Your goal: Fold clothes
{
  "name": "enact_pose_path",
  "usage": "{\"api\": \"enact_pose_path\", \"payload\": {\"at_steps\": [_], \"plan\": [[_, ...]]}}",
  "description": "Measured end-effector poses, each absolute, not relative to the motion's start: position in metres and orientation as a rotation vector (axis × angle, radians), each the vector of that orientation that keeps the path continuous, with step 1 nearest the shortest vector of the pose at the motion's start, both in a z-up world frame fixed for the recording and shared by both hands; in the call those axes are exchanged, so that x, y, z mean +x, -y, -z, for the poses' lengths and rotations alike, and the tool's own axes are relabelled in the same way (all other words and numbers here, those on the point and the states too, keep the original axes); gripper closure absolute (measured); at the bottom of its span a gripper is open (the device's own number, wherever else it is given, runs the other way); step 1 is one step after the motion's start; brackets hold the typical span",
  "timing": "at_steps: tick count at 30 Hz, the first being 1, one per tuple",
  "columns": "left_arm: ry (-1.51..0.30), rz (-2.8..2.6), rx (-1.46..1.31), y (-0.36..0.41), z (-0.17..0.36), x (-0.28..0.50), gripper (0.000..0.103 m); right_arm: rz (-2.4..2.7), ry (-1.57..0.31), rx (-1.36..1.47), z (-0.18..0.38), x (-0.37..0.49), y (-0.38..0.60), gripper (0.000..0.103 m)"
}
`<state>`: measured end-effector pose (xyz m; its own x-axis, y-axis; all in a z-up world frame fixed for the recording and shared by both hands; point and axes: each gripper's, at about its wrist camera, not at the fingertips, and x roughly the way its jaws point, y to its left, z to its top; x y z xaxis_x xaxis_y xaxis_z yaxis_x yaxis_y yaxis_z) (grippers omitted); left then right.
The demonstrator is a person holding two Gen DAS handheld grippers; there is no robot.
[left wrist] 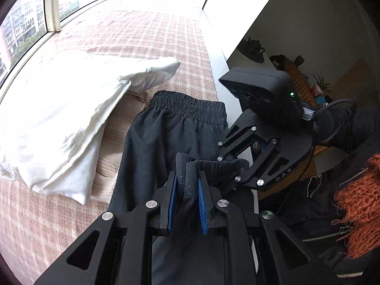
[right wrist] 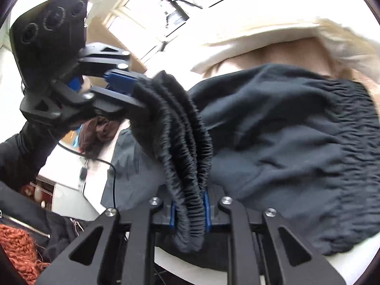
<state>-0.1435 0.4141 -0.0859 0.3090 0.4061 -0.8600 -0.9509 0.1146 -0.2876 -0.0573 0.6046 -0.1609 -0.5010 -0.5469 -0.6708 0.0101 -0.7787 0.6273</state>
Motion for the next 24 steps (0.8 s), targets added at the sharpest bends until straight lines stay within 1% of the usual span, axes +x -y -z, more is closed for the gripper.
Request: {"api": "enact_pose_path", "payload": {"at_steps": [1, 3, 4, 5, 7, 10, 12, 14, 16, 19, 21, 22, 24], "plan": [[-0.694, -1.121, -0.983, -0.42, 0.09, -0.143, 0.087, 2.338, 0.818, 1.355, 0.159, -0.057, -0.604, 0.088], [-0.695, -1.123, -0.981, -0.432, 0.099, -0.143, 0.082, 2.35, 0.864, 1.393, 0.162, -0.053, -0.609, 0.089], [-0.713, -1.138, -0.997, -0.439, 0.105, -0.145, 0.078, 2.356, 0.889, 1.416, 0.165, -0.052, -0.613, 0.089], [-0.737, -1.157, -1.016, -0.445, 0.112, -0.149, 0.077, 2.363, 0.91, 1.458, 0.171, -0.051, -0.616, 0.089], [-0.742, -1.22, -1.055, -0.444, 0.111, -0.164, 0.08, 2.368, 0.94, 1.537, 0.182, -0.052, -0.618, 0.089], [-0.723, -1.324, -1.097, -0.431, 0.098, -0.19, 0.08, 2.378, 0.933, 1.579, 0.188, -0.047, -0.615, 0.089], [-0.689, -1.434, -1.078, -0.399, 0.073, -0.21, 0.079, 2.41, 0.853, 1.596, 0.183, -0.049, -0.61, 0.089], [-0.658, -1.537, -1.088, -0.359, 0.054, -0.227, 0.078, 2.418, 0.807, 1.638, 0.18, -0.054, -0.603, 0.089], [-0.643, -1.643, -1.098, -0.309, 0.04, -0.237, 0.076, 2.417, 0.773, 1.682, 0.178, -0.06, -0.603, 0.089], [-0.601, -1.777, -1.17, -0.229, 0.037, -0.235, 0.075, 2.436, 0.727, 1.749, 0.169, -0.053, -0.614, 0.081], [-0.541, -1.843, -1.251, -0.18, 0.052, -0.22, 0.075, 2.484, 0.692, 1.791, 0.157, -0.045, -0.623, 0.066], [-0.507, -1.873, -1.292, -0.155, 0.06, -0.211, 0.075, 2.545, 0.65, 1.801, 0.146, -0.041, -0.626, 0.064], [-0.432, -1.898, -1.382, -0.115, 0.081, -0.19, 0.075, 2.656, 0.582, 1.79, 0.123, -0.034, -0.632, 0.064]]}}
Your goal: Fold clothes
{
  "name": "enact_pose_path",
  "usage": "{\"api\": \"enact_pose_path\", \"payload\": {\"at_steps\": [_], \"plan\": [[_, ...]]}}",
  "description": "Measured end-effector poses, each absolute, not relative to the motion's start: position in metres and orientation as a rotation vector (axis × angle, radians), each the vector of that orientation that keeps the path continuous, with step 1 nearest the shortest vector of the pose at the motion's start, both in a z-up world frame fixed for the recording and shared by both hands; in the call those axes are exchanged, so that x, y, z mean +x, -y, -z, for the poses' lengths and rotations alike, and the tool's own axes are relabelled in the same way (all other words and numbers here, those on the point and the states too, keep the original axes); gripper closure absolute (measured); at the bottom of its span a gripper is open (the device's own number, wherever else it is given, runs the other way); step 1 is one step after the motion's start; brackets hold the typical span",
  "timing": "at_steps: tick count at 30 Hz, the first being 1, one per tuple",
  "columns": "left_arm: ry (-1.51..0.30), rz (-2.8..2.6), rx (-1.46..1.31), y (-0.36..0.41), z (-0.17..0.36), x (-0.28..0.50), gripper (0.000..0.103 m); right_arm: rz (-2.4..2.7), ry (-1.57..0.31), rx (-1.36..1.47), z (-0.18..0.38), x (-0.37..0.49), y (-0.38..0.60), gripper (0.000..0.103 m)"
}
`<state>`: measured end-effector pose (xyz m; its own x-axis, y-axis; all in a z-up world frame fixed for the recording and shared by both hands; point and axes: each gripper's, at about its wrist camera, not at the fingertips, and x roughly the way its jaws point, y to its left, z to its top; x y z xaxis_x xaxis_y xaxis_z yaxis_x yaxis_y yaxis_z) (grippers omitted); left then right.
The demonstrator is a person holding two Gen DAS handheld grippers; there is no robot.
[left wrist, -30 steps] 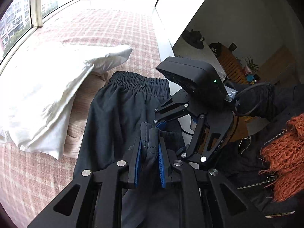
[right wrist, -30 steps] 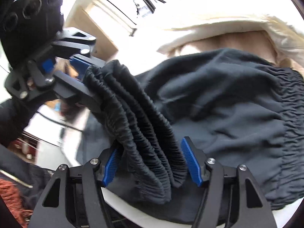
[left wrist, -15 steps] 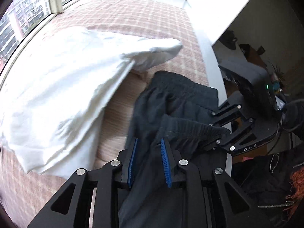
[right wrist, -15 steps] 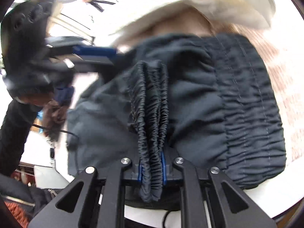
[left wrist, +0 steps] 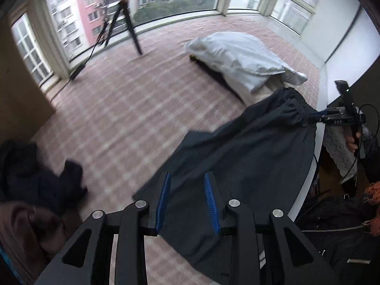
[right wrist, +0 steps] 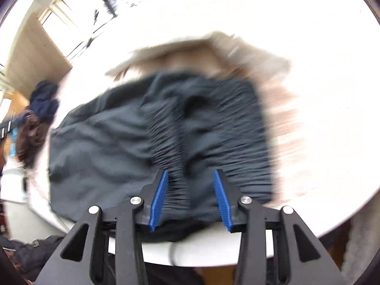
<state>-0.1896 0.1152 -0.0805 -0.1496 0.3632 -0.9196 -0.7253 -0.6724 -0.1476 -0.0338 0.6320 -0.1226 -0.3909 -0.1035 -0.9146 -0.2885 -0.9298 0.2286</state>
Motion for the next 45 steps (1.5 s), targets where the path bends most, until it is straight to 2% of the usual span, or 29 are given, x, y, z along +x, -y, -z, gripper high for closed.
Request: {"api": "enact_pose_path", "payload": {"at_steps": [5, 11, 14, 17, 18, 23, 28, 30, 31, 33, 34, 39, 43, 45], "plan": [[-0.28, -1.89, -1.489, -0.088, 0.134, -0.135, 0.075, -2.703, -0.537, -1.596, 0.082, -0.063, -0.588, 0.064], [-0.235, -1.964, -1.556, -0.066, 0.167, -0.104, 0.075, -3.016, -0.407, -1.816, 0.102, -0.151, -0.433, 0.064], [-0.121, -2.001, -1.555, -0.049, 0.171, -0.089, 0.074, -3.091, -0.248, -2.004, 0.11, -0.197, -0.357, 0.064], [-0.014, -2.017, -1.549, -0.04, 0.174, -0.075, 0.071, -3.152, 0.082, -2.054, 0.112, -0.229, -0.299, 0.063], [-0.009, -2.019, -1.55, -0.04, 0.177, -0.07, 0.071, -3.133, 0.138, -2.112, 0.119, -0.24, -0.286, 0.063], [0.053, -2.025, -1.542, -0.039, 0.184, -0.051, 0.071, -2.96, 0.312, -2.375, 0.149, -0.277, -0.247, 0.063], [0.101, -2.016, -1.538, -0.041, 0.19, -0.046, 0.071, -2.837, 0.511, -2.484, 0.171, -0.282, -0.223, 0.064], [0.104, -2.01, -1.526, -0.044, 0.19, -0.044, 0.073, -2.805, 0.605, -2.489, 0.179, -0.278, -0.218, 0.081], [0.104, -2.009, -1.521, -0.043, 0.19, -0.043, 0.074, -2.813, 0.603, -2.487, 0.18, -0.277, -0.218, 0.085], [0.108, -2.001, -1.514, -0.043, 0.191, -0.041, 0.091, -2.83, 0.596, -2.481, 0.181, -0.275, -0.219, 0.094], [0.12, -1.996, -1.508, -0.041, 0.191, -0.041, 0.1, -2.847, 0.564, -2.465, 0.18, -0.276, -0.221, 0.096], [0.125, -1.994, -1.455, -0.041, 0.183, -0.032, 0.101, -2.882, 0.418, -2.427, 0.181, -0.281, -0.235, 0.097], [0.091, -1.998, -1.552, -0.035, 0.193, -0.039, 0.096, -2.867, 0.461, -2.413, 0.186, -0.285, -0.233, 0.095], [0.113, -2.007, -1.568, -0.025, 0.187, -0.041, 0.095, -2.885, 0.433, -2.337, 0.171, -0.292, -0.243, 0.082]]}}
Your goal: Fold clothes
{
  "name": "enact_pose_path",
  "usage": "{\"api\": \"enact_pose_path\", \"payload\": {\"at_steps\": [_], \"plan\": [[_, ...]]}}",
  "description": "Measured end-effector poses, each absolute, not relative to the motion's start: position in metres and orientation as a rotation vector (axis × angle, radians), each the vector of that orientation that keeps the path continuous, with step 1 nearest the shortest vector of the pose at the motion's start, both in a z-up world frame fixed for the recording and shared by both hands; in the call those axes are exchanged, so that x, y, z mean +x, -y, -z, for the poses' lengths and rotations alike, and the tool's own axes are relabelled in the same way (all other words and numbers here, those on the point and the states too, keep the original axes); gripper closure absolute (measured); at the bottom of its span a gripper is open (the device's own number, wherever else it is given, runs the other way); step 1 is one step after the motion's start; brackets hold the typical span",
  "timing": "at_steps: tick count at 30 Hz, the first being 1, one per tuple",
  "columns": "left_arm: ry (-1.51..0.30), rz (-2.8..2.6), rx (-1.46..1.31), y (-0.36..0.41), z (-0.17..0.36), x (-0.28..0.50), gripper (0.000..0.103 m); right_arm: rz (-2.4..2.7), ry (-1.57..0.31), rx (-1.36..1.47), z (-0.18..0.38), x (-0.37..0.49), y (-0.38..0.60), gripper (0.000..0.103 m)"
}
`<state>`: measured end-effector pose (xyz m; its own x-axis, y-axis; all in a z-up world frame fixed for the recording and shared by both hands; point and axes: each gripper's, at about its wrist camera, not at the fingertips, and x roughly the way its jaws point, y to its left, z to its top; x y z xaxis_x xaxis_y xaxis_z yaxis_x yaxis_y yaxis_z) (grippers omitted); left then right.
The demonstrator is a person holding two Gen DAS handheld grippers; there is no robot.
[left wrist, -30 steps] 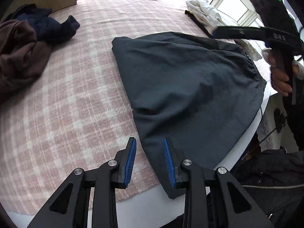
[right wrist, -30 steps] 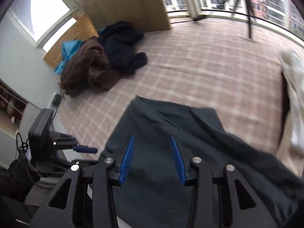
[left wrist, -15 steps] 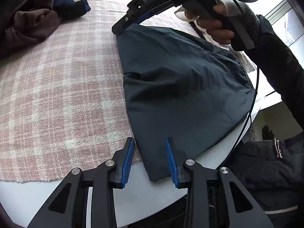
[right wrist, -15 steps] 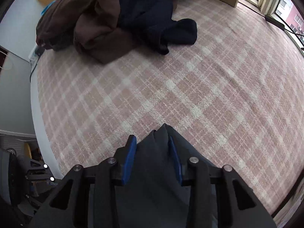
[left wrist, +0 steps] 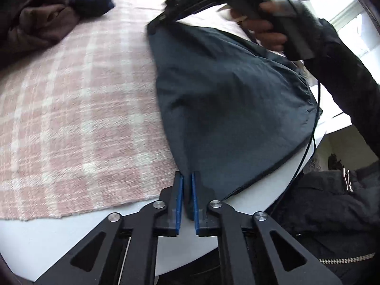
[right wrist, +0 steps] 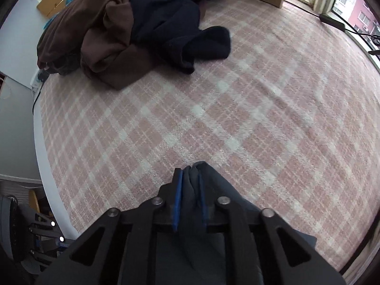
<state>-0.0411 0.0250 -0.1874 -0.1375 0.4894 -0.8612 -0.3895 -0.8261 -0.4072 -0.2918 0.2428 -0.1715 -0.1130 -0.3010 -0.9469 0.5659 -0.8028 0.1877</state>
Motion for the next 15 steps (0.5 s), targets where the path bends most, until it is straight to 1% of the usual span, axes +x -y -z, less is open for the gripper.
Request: {"api": "enact_pose_path", "payload": {"at_steps": [3, 4, 7, 8, 9, 10, 13, 14, 15], "plan": [[0.095, -2.039, -1.527, -0.016, 0.167, -0.039, 0.094, 2.073, -0.208, 1.501, 0.141, -0.296, -0.265, 0.082], [0.084, -2.047, -1.507, -0.016, 0.161, -0.04, 0.089, 2.068, -0.175, 1.481, 0.135, -0.293, -0.27, 0.082], [0.047, -2.053, -1.458, -0.023, 0.151, -0.048, 0.086, 2.024, -0.135, 1.464, 0.136, -0.279, -0.267, 0.082], [0.032, -2.041, -1.456, -0.03, 0.153, -0.05, 0.086, 1.995, -0.146, 1.47, 0.145, -0.27, -0.25, 0.085], [0.017, -2.028, -1.454, -0.036, 0.155, -0.053, 0.086, 1.97, -0.169, 1.485, 0.151, -0.266, -0.243, 0.091], [0.001, -2.012, -1.458, -0.035, 0.159, -0.051, 0.086, 1.946, -0.196, 1.503, 0.161, -0.263, -0.237, 0.093], [-0.057, -1.952, -1.499, -0.053, 0.178, -0.047, 0.086, 1.937, -0.275, 1.532, 0.186, -0.263, -0.221, 0.094], [-0.067, -1.932, -1.513, -0.055, 0.184, -0.045, 0.086, 1.959, -0.297, 1.534, 0.191, -0.265, -0.218, 0.102], [-0.075, -1.926, -1.503, -0.056, 0.186, -0.042, 0.085, 1.989, -0.283, 1.503, 0.19, -0.267, -0.218, 0.102]]}}
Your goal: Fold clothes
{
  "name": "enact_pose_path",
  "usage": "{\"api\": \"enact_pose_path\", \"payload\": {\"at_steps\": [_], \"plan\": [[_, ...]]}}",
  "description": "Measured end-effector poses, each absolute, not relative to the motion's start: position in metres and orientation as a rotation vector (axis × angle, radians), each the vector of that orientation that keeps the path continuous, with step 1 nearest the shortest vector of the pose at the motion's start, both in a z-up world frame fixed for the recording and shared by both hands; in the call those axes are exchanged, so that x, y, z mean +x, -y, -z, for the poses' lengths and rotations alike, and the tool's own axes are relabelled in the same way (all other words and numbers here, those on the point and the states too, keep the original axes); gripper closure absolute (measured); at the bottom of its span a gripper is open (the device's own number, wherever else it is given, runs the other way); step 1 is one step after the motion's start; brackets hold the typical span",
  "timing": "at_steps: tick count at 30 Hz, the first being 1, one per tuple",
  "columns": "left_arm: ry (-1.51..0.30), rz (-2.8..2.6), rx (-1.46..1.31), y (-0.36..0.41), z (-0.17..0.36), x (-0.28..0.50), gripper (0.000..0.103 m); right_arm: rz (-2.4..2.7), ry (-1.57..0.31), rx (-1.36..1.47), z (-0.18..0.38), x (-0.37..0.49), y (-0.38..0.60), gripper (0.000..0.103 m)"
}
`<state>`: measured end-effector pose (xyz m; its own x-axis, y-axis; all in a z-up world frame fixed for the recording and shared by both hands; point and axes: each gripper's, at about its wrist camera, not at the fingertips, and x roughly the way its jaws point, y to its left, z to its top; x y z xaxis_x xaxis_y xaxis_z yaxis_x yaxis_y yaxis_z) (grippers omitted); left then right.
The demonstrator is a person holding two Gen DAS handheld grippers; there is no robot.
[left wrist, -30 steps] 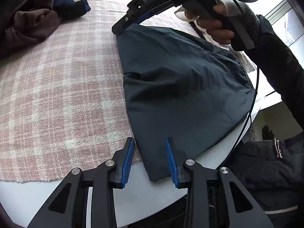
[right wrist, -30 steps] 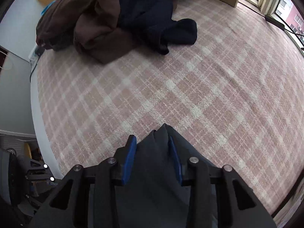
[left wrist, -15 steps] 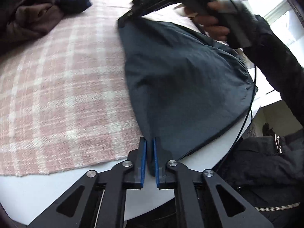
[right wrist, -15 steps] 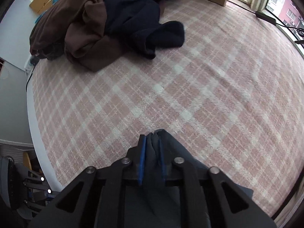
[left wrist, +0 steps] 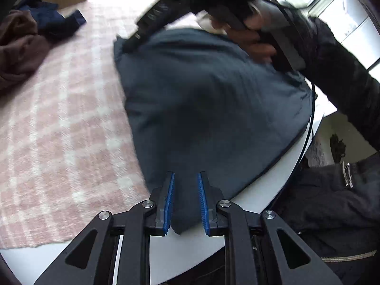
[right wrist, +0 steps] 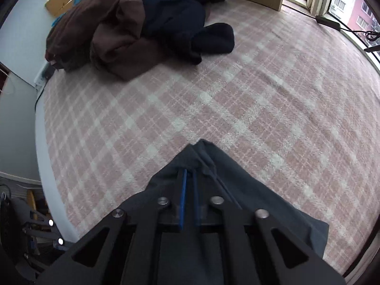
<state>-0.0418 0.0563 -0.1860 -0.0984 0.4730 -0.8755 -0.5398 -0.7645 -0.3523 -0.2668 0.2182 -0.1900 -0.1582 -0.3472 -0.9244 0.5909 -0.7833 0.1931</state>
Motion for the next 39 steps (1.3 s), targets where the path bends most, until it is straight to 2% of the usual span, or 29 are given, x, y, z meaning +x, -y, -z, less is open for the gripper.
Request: {"api": "enact_pose_path", "payload": {"at_steps": [4, 6, 8, 11, 14, 17, 19, 20, 24, 26, 29, 32, 39], "plan": [[-0.076, -1.919, -1.479, -0.053, 0.185, -0.035, 0.083, 2.034, -0.282, 1.54, 0.186, -0.274, -0.221, 0.101], [-0.069, -1.92, -1.509, -0.048, 0.183, -0.037, 0.083, 2.06, -0.214, 1.51, 0.171, -0.269, -0.232, 0.1], [-0.06, -1.943, -1.519, -0.042, 0.176, -0.04, 0.083, 2.099, -0.073, 1.478, 0.15, -0.26, -0.254, 0.096], [-0.065, -1.97, -1.498, -0.035, 0.156, -0.044, 0.083, 2.104, 0.261, 1.426, 0.127, -0.236, -0.311, 0.089], [-0.098, -1.971, -1.446, -0.044, 0.137, -0.051, 0.08, 2.227, 0.43, 1.397, 0.115, -0.186, -0.375, 0.086], [-0.16, -1.936, -1.404, -0.078, 0.126, -0.06, 0.08, 2.418, 0.553, 1.432, 0.118, -0.13, -0.455, 0.086], [-0.216, -1.875, -1.367, -0.117, 0.124, -0.064, 0.08, 2.57, 0.64, 1.467, 0.126, -0.091, -0.512, 0.078], [-0.247, -1.848, -1.349, -0.139, 0.125, -0.065, 0.08, 2.637, 0.717, 1.497, 0.13, -0.07, -0.544, 0.07], [-0.3, -1.745, -1.322, -0.202, 0.13, -0.066, 0.077, 2.78, 1.054, 1.528, 0.147, 0.013, -0.629, 0.069], [-0.323, -1.732, -1.332, -0.222, 0.131, -0.067, 0.078, 2.806, 1.093, 1.505, 0.145, 0.037, -0.642, 0.069], [-0.293, -1.766, -1.362, -0.223, 0.128, -0.076, 0.077, 2.812, 0.99, 1.437, 0.129, 0.041, -0.628, 0.07], [-0.315, -1.852, -1.388, -0.2, 0.124, -0.092, 0.076, 2.721, 0.9, 1.398, 0.121, 0.021, -0.596, 0.07], [-0.5, -2.018, -1.458, -0.12, 0.118, -0.15, 0.07, 2.571, 0.694, 1.389, 0.112, -0.01, -0.498, 0.07]]}}
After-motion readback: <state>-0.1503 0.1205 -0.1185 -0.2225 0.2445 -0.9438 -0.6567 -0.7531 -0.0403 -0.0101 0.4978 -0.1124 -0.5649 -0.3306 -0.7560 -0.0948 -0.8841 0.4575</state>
